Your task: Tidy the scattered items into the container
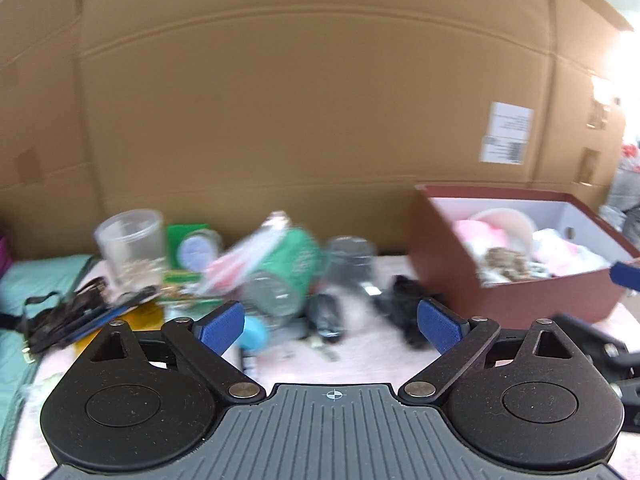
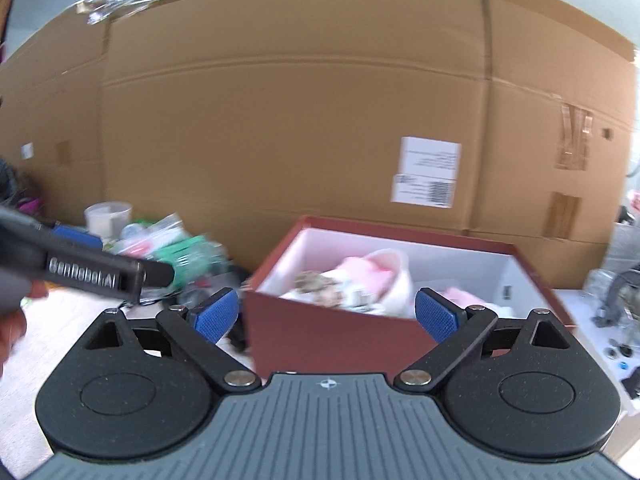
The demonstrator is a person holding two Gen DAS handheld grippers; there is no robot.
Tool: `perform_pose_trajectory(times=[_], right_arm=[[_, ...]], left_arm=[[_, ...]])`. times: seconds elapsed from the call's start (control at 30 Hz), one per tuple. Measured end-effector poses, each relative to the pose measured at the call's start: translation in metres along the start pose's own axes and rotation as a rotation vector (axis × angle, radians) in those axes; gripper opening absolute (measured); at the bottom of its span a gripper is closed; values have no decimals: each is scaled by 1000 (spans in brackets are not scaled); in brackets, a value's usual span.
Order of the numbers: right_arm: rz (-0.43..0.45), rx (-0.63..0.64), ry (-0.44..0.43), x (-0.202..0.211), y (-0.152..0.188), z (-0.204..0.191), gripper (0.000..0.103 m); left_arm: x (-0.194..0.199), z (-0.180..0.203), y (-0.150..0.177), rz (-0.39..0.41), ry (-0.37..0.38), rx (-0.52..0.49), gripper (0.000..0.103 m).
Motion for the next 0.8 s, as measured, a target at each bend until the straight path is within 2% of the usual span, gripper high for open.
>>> perform_pose_trajectory(times=[0.2, 0.33, 0.53, 0.8], right_arm=[[-49, 31, -133, -24, 19, -56, 96], [-77, 61, -185, -41, 29, -87, 96], [-96, 85, -219, -65, 41, -114, 96], [-93, 100, -223, -80, 45, -115, 96]], left_arm=[[-10, -84, 11, -50, -119, 123, 99], [-12, -114, 19, -73, -153, 152, 99], [-15, -124, 27, -86, -152, 146, 99], [-28, -114, 34, -110, -123, 140, 98]])
Point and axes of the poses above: each gripper's, at about its wrist camera, not at the fingertips, and x roughly against the way its jaws point, z to its right, y to its underside, the point moved 5 cm from there along -x, roughly the way its jaws point, and after that the axes turned 13 degrees about z, right-handed, at the moved point
